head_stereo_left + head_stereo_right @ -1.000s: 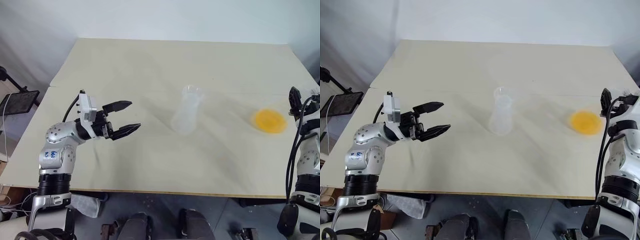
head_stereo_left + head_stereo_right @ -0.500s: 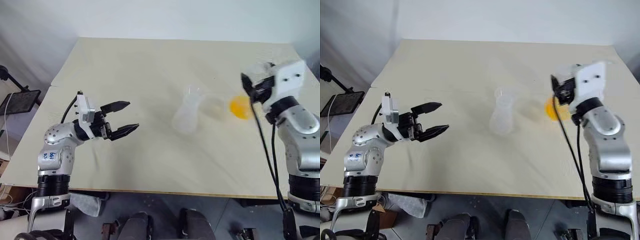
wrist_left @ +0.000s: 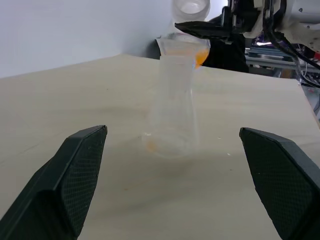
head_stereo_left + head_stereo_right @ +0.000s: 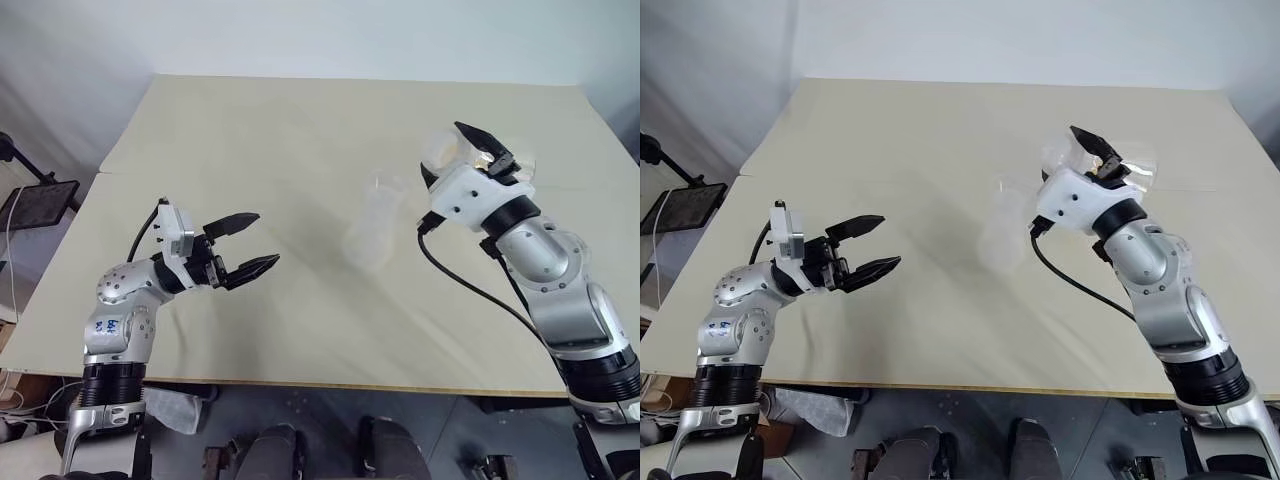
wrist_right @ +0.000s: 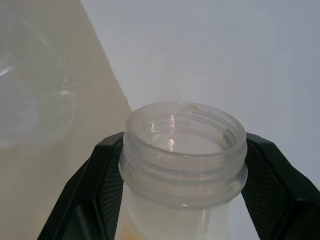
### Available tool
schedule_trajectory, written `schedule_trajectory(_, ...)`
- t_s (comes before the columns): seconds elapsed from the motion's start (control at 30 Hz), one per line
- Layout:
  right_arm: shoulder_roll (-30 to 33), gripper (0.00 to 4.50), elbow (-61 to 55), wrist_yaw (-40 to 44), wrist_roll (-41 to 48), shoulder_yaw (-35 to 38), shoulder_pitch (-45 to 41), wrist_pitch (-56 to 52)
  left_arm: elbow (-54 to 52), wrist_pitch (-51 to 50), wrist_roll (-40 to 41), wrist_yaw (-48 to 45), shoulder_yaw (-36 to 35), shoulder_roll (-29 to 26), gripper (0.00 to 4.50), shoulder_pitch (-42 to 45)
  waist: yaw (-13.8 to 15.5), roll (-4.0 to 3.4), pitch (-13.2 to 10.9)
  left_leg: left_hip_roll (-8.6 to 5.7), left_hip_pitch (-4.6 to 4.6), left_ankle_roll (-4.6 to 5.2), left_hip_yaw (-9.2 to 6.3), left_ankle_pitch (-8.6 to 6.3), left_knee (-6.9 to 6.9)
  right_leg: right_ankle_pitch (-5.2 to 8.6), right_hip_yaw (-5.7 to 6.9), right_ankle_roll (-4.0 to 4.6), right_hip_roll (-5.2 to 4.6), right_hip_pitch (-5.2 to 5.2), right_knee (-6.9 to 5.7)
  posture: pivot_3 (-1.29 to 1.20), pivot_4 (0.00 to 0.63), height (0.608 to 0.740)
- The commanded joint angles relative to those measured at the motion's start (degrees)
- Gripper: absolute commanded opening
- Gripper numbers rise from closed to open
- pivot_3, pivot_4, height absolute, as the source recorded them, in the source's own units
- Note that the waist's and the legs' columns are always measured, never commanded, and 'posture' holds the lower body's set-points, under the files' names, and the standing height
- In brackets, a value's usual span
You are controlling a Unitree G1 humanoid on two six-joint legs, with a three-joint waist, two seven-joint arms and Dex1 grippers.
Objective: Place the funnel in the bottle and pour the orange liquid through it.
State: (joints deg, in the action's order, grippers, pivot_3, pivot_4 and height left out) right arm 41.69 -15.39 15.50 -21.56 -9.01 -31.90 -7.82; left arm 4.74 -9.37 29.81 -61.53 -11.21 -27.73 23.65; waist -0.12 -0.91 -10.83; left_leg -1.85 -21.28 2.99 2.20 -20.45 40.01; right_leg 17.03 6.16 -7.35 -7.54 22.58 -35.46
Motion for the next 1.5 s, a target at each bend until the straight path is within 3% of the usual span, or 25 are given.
schedule_trajectory(0.03, -0.4, 2.81, 0.4, -1.5, -5.2, -0.3, -2.8, 2.9, -2.6, 0.9, 1.2, 0.4, -0.2, 0.1, 4.5, -0.3, 0.0, 0.0, 0.0, 0.0, 0.0, 0.0, -0.01, 0.0, 0.0, 0.0, 0.0, 0.0, 0.0, 0.0, 0.0, 0.0, 0.15, 0.74)
schedule_trajectory(0.4, -1.4, 2.81, 2.3, -0.8, -14.8, -2.6, -4.9, 7.4, -3.6, 0.7, 1.2, 1.5, 0.1, 0.9, 4.5, -0.6, 0.0, 0.0, 0.0, 0.0, -0.01, -0.01, -0.01, 0.0, -0.02, 0.0, 0.0, 0.0, 0.0, -0.01, 0.03, 0.0, 0.15, 0.74)
schedule_trajectory(1.5, 3.3, 2.81, 6.1, -1.7, -24.1, 0.0, -6.9, 17.7, -2.3, 2.0, 0.8, 1.9, 0.5, 2.2, 4.5, 0.4, 0.0, 0.01, 0.0, 0.04, -0.01, -0.05, 0.0, 0.03, -0.03, 0.0, -0.01, 0.0, 0.02, -0.02, 0.07, 0.0, 0.15, 0.74)
